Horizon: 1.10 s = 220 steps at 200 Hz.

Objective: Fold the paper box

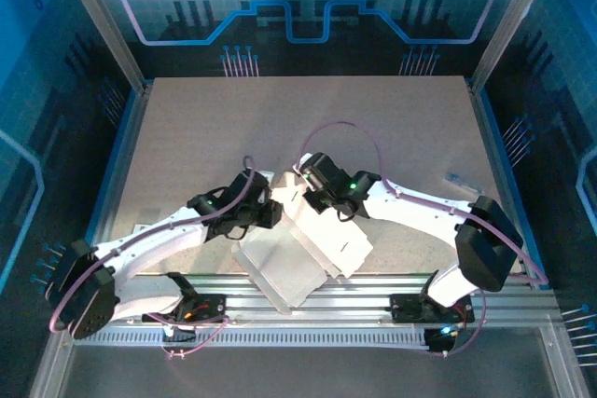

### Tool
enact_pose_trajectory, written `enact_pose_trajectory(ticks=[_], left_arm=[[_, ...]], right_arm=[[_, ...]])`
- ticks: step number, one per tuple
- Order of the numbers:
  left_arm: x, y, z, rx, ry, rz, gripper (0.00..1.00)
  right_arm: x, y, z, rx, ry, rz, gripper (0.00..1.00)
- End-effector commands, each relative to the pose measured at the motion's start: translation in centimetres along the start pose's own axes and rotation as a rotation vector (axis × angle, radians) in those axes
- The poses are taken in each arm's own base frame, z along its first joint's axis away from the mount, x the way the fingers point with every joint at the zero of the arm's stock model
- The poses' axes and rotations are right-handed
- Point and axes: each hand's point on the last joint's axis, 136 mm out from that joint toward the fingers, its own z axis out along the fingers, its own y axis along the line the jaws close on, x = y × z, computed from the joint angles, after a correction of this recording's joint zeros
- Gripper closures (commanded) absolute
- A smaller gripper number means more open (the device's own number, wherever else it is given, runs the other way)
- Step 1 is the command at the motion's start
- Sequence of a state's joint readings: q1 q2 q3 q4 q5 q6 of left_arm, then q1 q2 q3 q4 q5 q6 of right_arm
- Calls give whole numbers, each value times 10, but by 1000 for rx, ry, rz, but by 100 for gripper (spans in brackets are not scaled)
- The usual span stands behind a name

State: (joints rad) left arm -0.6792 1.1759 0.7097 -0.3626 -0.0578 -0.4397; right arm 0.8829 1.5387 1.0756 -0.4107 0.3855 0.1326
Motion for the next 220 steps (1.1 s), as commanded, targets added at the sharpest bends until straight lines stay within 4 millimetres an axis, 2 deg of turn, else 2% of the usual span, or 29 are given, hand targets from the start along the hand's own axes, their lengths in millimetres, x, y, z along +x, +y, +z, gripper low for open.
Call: enact_pose_trajectory(ticks=[1,25,43,91,121,158,199,220], left_arm=[[9,3,-8,54,38,-41,73],[4,7,-9,53,26,-59,72],[-7,5,-10,67,0,-67,72],[-39,-26,-12,200,-12,-51,74],[-49,-34,-8,237,-15,-56,77],[-69,-49,-14,324,-45,-80,77],[-93,-62,-25,362,-77,-59,71],[-98,-65,-25,372,-68,-59,66]], right_arm=[[1,2,3,17,2,-24,89],[-2,4,1,2,-5,-6,89],[-6,7,-4,-31,-19,24,90],[-11,8,-21,-187,-59,167,90],[-11,5,-30,-281,-72,236,90],[-9,4,-35,-354,-84,273,90],[-9,6,-34,-378,-84,274,91],[-10,7,-34,-389,-89,284,91]])
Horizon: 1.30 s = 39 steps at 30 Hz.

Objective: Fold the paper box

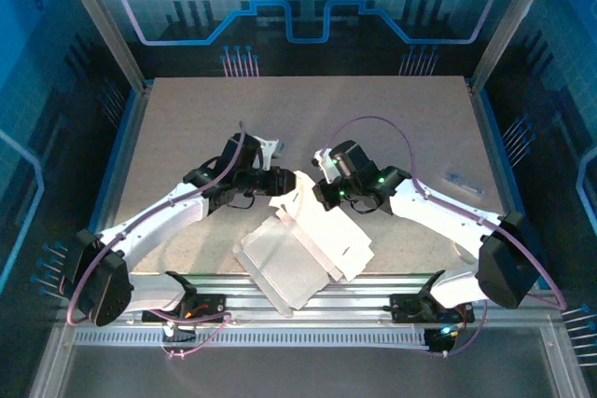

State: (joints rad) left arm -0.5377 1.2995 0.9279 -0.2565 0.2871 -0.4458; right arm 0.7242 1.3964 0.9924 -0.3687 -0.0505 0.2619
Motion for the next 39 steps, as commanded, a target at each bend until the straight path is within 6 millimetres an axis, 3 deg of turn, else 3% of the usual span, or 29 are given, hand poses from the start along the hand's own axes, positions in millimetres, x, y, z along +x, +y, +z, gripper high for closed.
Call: enact_pose_trajectory(ticks=[1,10,17,32,39], left_arm=[[-14,-14,-1,50,-2,8,66],[-25,-3,2,-22,-27,17,46],[-30,0,11,-44,-12,33,43],[-33,5,27,-59,21,48,44],[-30,-5,21,-10,31,51,60]], right_arm=[[-8,5,-5,-47,-40,18,91],[-7,4,-5,-54,-40,26,92],[-7,3,-6,-57,-42,27,92],[-6,3,-7,-57,-43,24,93],[-5,-3,-4,-28,-34,30,93]])
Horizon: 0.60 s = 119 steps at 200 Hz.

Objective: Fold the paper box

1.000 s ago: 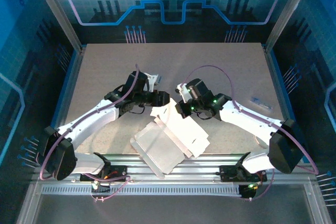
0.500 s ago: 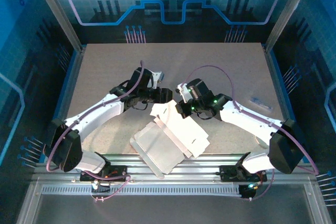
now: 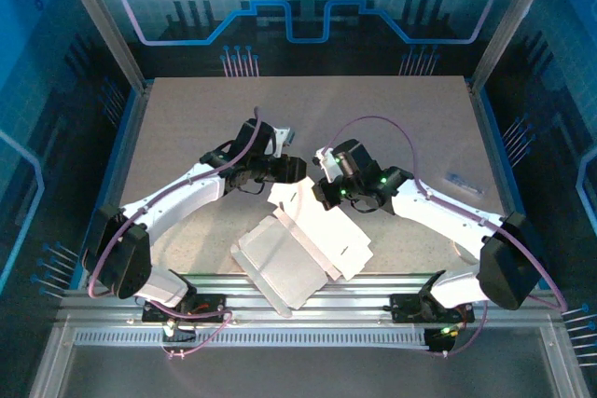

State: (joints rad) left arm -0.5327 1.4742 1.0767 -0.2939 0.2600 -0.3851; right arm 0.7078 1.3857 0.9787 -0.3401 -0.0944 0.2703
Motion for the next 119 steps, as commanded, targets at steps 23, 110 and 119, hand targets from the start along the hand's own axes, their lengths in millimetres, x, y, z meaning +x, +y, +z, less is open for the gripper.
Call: enact_pose_trajectory(ticks=[23,110,119], left_arm=[[0,-15,-12,65,11,19,68],[9,-33,-13,173,57,14,65],[11,-35,-12,183,66,15,66]], right_arm=[[-1,-9,1,29,-8,17,93],[-2,-10,1,38,-6,16,92],[-2,-10,1,36,-4,15,92]])
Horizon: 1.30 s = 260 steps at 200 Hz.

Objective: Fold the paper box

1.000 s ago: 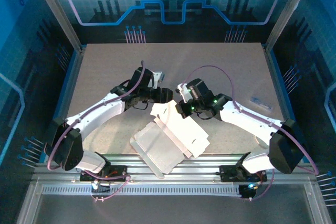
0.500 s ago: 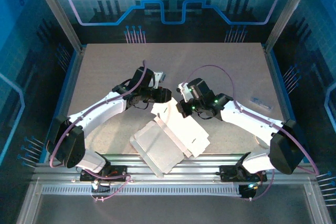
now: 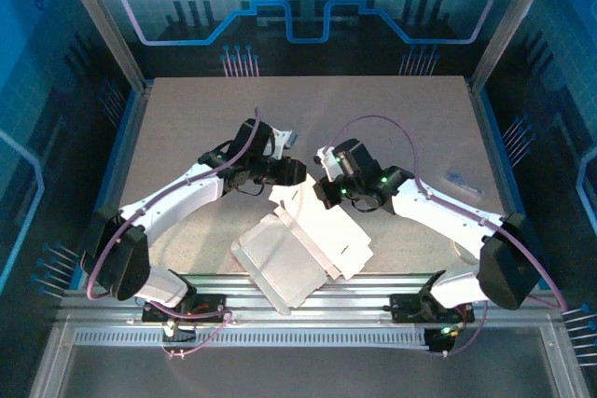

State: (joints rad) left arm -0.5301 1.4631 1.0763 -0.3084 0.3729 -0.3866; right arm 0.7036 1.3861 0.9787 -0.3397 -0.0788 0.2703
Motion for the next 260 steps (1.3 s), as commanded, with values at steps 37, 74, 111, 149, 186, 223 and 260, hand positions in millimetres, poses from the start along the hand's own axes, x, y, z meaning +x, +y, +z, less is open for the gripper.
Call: enact_pose_trajectory(ticks=[37,74,111,149,186,223,260], left_arm=[[9,-24,5,103,48,24,66],[15,-30,16,127,69,19,66],[14,-19,18,61,53,24,66],[-3,-2,-8,-78,-27,79,61],[-14,21,-29,-130,-52,71,57],[-20,34,-33,-145,-52,56,55],[-16,43,-23,-140,-19,61,52]], right_arm=[[-3,-4,0,11,-6,9,92],[-2,-3,0,4,-10,9,93],[-1,-4,-2,11,-12,5,93],[3,-12,-4,74,4,-22,93],[4,-10,-1,123,25,-87,93],[5,-6,5,177,47,-147,93],[3,-8,7,303,59,-240,94]])
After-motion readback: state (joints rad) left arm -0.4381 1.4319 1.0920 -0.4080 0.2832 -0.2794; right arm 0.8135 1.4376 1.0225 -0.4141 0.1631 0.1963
